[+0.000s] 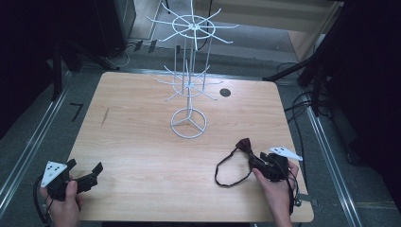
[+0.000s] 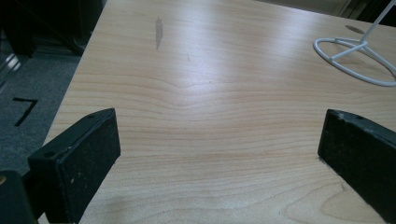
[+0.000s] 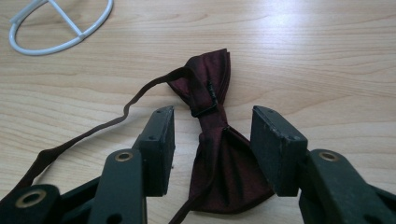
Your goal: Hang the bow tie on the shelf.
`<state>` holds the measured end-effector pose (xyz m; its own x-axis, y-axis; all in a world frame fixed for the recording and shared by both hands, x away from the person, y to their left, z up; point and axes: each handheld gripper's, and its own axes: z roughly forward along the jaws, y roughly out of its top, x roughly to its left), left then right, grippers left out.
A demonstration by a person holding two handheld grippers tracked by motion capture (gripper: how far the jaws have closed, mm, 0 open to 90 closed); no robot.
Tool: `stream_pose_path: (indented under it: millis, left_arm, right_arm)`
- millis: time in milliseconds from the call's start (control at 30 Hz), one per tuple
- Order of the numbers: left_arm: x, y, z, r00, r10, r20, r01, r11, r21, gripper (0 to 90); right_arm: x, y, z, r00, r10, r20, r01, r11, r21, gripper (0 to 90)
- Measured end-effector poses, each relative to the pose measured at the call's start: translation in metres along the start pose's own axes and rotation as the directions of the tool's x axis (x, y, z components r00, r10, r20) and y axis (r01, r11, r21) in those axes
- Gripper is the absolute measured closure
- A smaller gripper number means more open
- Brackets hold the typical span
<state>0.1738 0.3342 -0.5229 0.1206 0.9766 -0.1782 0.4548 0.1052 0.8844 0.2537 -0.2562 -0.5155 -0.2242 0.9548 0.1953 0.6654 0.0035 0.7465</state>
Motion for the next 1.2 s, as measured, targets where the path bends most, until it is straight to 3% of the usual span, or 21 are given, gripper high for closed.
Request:
stream_pose_path:
  millis: [333, 667, 933, 1033, 1200]
  left_arm:
    - [-0.001, 0.000, 0.001, 1.0000, 0.006, -0.002, -0.006, 1.0000, 0.002, 0.0]
    - [-0.001, 0.000, 0.001, 1.0000, 0.007, -0.001, -0.006, 1.0000, 0.003, 0.0]
    - [-0.001, 0.000, 0.001, 0.9999, 0.010, -0.003, -0.010, 0.9999, 0.008, 0.0]
    - [-0.001, 0.000, 0.001, 1.0000, 0.008, -0.003, -0.008, 0.9999, 0.007, 0.0]
    - [-0.001, 0.000, 0.001, 1.0000, 0.010, -0.003, -0.010, 0.9999, 0.009, 0.0]
  right_arm:
    - [0.002, -0.002, 0.011, 0.9999, -0.011, 0.012, 0.011, 0.999, 0.045, 51.5]
    - [0.002, -0.005, 0.023, 0.9996, -0.016, 0.024, 0.014, 0.996, 0.091, 63.4]
    - [-0.001, -0.009, 0.023, 0.9997, -0.024, 0.004, 0.023, 0.997, 0.076, 74.7]
    - [0.001, -0.009, 0.023, 0.9987, -0.050, -0.006, 0.051, 0.995, 0.081, 76.0]
    - [0.003, -0.009, 0.023, 0.9986, -0.052, -0.010, 0.052, 0.996, 0.077, 76.5]
